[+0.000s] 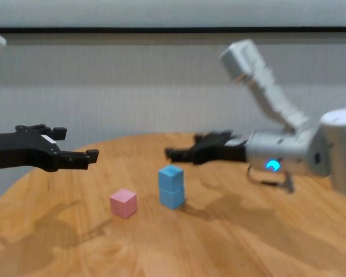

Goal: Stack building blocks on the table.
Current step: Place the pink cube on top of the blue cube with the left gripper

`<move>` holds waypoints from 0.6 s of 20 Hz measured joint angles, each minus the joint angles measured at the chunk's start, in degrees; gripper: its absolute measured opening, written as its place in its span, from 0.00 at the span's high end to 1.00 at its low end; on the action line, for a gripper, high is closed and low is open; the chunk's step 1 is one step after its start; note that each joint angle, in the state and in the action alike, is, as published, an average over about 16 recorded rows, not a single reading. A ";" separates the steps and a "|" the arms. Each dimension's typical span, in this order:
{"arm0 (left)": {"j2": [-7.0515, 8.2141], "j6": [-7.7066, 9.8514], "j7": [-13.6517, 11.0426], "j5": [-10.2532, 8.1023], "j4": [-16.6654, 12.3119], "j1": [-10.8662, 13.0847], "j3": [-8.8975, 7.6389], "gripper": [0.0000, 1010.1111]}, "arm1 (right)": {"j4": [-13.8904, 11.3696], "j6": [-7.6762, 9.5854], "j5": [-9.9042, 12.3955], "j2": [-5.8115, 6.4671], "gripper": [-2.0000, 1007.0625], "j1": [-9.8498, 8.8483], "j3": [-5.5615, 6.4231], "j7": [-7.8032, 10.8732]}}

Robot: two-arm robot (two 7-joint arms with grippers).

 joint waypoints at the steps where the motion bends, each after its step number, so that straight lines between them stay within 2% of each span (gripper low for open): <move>1: 0.00 0.00 0.00 0.00 0.00 0.00 0.00 0.01 | -2.45 0.60 0.14 0.89 0.18 -0.98 0.27 -0.52; 8: 0.00 0.00 0.00 0.00 0.00 0.00 0.00 0.01 | -19.84 4.65 2.06 7.90 0.05 -9.57 3.05 -3.87; 10: 0.00 0.00 0.00 0.00 0.00 0.00 0.00 0.01 | -23.70 5.44 2.80 9.61 0.03 -11.87 3.93 -4.44; 12: 0.00 0.00 0.00 0.00 0.00 0.00 0.00 0.01 | -26.53 6.01 3.55 10.92 0.01 -13.80 4.75 -4.82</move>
